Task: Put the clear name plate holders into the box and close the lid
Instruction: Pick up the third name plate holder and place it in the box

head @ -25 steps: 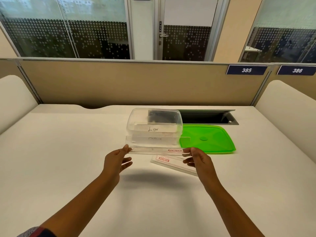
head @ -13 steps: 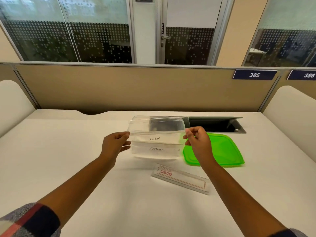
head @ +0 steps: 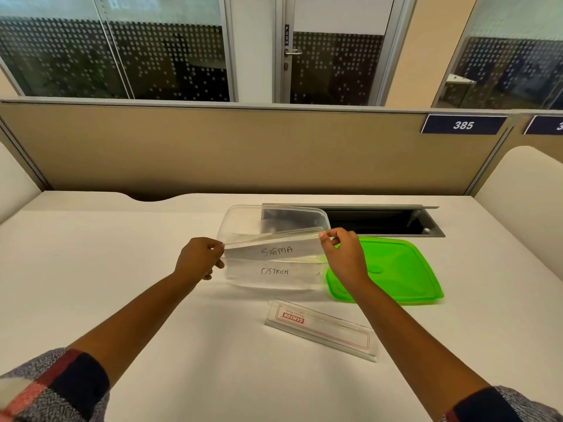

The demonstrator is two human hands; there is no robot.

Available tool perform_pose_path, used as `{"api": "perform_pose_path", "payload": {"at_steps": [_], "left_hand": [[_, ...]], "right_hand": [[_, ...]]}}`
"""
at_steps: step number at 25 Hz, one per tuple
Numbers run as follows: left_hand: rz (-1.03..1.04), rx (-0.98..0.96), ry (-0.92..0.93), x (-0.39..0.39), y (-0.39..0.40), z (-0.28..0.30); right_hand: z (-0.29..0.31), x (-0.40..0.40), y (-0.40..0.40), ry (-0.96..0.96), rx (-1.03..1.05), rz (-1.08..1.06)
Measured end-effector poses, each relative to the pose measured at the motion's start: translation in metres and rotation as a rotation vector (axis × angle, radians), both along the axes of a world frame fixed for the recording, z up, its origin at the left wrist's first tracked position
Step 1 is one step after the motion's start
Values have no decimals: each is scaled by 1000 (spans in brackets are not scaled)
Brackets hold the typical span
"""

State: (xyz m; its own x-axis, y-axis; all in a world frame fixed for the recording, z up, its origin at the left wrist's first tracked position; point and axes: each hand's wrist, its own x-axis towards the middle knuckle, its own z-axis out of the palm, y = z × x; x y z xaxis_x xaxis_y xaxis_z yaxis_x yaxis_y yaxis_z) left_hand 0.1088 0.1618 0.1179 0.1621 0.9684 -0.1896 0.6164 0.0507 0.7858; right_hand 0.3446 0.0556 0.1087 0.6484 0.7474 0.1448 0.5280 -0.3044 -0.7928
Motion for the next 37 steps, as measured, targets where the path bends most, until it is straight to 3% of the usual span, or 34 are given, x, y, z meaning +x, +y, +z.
{"api": "perform_pose_path", "payload": {"at_steps": [8, 12, 18, 28, 37], "left_hand": [[-98, 9, 109, 5, 3, -5], [-173, 23, 284, 8, -1, -9], [-208, -31, 433, 17, -7, -8], [-194, -95, 427, 20, -8, -7], [-151, 41, 491, 21, -7, -15]], "right_hand": [[-4, -4, -10, -300, -122, -36], [-8, -1, -12, -583, -396, 63], [-10, -6, -5, -584, -536, 101], [-18, -9, 0, -539, -622, 121], [-22, -11, -2, -517, -582, 114]]}}
